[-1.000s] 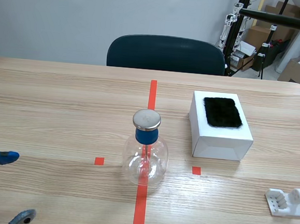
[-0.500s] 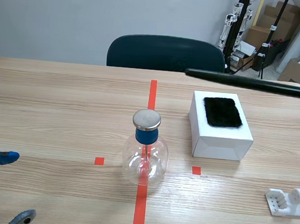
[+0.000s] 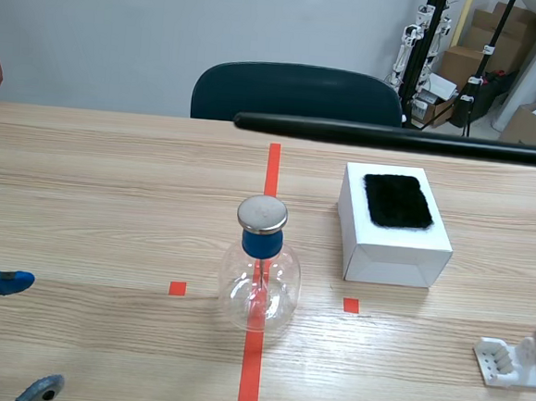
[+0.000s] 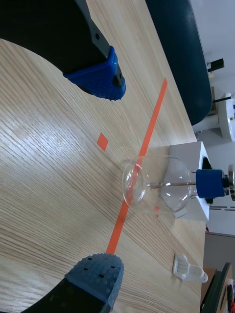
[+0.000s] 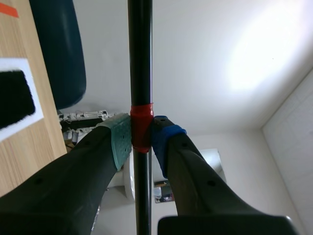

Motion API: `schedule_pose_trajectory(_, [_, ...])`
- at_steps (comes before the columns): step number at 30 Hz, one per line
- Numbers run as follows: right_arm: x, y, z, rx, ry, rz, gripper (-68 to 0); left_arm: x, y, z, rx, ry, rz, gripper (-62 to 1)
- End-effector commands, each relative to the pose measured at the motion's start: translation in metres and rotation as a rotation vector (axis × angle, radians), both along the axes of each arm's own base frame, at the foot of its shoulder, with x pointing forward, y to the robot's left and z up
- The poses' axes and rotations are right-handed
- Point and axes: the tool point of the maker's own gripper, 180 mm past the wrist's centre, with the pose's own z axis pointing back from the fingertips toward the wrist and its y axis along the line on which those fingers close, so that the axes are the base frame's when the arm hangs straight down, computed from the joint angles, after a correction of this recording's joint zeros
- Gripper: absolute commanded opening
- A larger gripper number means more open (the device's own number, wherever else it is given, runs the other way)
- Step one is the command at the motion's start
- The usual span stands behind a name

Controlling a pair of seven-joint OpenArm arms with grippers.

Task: Do the electroscope experiment. rub the rod on the fur

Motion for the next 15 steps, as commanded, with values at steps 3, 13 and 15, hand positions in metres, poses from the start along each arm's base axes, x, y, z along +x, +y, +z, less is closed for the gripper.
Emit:
schedule_pose_trajectory(3, [-0.002,0.011,0.005,-0.018,-0.029,0.039,-67.7,0.002,0.001,0.014,-0.044,-0.047,-0.003,1.4])
schedule_pose_trajectory(13, [-0.007,0.024,-0.005,-0.116,-0.031,0.091,-67.7,0.002,0.001,0.014,-0.044,-0.047,-0.003,1.4])
schedule_pose_trajectory(15, [-0.007,0.024,-0.006,-0.133,-0.033,0.093,-67.7,0.002,0.001,0.014,-0.044,-0.047,-0.003,1.4])
